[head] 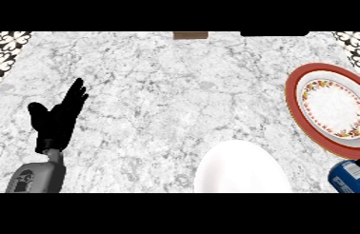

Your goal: Pick the can from the plate and place it in the plate

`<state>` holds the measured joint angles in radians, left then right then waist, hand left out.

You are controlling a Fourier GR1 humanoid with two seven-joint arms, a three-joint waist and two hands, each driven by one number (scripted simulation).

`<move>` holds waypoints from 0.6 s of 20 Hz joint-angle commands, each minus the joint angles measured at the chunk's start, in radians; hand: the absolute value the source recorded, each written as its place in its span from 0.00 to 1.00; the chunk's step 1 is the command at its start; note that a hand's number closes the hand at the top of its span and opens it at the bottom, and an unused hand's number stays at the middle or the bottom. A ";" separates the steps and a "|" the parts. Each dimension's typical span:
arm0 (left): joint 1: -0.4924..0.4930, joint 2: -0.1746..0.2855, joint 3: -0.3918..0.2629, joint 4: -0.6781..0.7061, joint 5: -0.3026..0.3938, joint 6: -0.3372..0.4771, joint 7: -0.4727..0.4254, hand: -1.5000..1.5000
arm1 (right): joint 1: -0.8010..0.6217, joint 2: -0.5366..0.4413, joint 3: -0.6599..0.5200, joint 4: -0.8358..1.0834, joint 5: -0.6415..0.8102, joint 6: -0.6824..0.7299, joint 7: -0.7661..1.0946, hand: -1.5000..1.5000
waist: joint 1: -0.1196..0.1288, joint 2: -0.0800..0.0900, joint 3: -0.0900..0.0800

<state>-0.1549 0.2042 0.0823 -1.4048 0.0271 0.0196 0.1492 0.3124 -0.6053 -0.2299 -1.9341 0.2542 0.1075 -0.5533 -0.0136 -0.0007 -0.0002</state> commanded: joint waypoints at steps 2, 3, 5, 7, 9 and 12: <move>0.014 0.007 -0.002 -0.026 -0.004 -0.017 -0.008 0.50 | -0.099 -0.055 -0.148 0.186 -0.144 0.116 0.006 1.00 | 0.016 0.001 0.000; -0.045 -0.001 0.004 0.043 -0.015 0.000 -0.003 0.50 | -0.179 -0.056 -0.115 0.241 -0.103 0.103 0.054 1.00 | 0.017 0.003 0.000; -0.046 -0.013 -0.014 -0.015 -0.013 0.004 0.057 0.50 | -0.239 -0.043 -0.100 0.373 -0.039 0.066 -0.007 1.00 | 0.022 0.003 0.001; -0.019 -0.012 -0.008 0.000 -0.013 -0.010 0.016 0.50 | -0.346 -0.061 -0.078 0.459 -0.001 0.067 0.035 1.00 | 0.024 0.003 0.001; 0.029 -0.019 -0.022 -0.038 -0.014 -0.018 -0.003 0.50 | -0.425 -0.132 -0.131 0.643 -0.038 0.117 -0.054 1.00 | 0.032 0.004 0.001; -0.043 -0.034 -0.017 0.054 -0.028 -0.004 -0.020 0.50 | -0.554 -0.131 -0.068 0.809 0.078 0.052 -0.106 1.00 | 0.034 0.008 0.001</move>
<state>-0.1644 0.1911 0.0745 -1.4118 0.0186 0.0048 0.1576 -0.0876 -0.7041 -0.3260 -1.3370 0.2561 0.1842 -0.6084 0.0138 0.0035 0.0007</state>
